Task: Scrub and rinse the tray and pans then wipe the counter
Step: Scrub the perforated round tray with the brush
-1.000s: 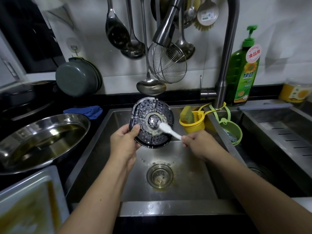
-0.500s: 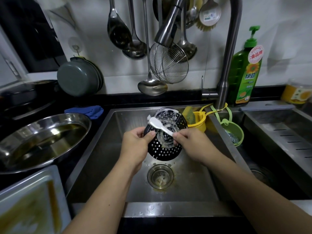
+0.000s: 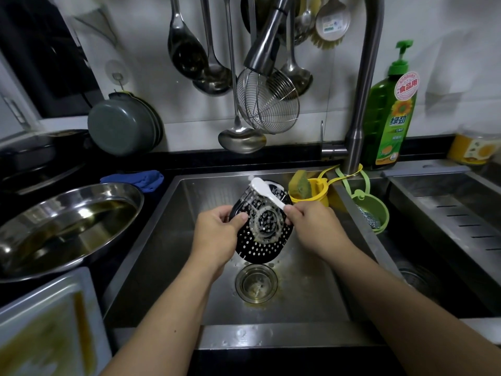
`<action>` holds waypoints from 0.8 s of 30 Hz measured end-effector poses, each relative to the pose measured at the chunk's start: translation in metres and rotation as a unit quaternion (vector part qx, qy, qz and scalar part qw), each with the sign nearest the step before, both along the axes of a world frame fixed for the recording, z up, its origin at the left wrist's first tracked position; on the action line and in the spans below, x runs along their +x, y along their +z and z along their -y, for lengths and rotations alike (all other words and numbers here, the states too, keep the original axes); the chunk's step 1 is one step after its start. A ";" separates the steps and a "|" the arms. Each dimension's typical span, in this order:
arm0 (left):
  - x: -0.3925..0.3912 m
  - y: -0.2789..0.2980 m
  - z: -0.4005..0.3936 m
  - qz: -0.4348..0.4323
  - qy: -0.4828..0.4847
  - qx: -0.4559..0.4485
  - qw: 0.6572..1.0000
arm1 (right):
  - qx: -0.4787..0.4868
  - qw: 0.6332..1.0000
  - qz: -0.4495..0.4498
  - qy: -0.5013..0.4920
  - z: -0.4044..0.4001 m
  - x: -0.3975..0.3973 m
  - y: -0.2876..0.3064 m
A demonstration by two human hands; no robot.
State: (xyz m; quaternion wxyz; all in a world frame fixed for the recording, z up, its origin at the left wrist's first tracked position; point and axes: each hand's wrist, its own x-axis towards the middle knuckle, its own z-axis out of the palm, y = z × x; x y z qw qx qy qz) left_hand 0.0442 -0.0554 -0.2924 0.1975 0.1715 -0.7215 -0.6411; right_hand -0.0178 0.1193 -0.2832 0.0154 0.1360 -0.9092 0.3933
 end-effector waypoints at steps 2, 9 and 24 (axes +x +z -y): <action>0.000 0.000 -0.001 0.002 0.002 -0.005 1.000 | -0.003 1.000 0.011 0.020 0.000 0.001 -0.001; 0.000 0.001 0.001 -0.014 -0.001 0.068 0.998 | 0.002 0.999 0.025 -0.034 -0.001 -0.004 0.001; 0.000 0.003 0.007 -0.016 0.010 0.161 0.987 | -0.021 0.997 0.069 0.008 -0.009 0.000 0.001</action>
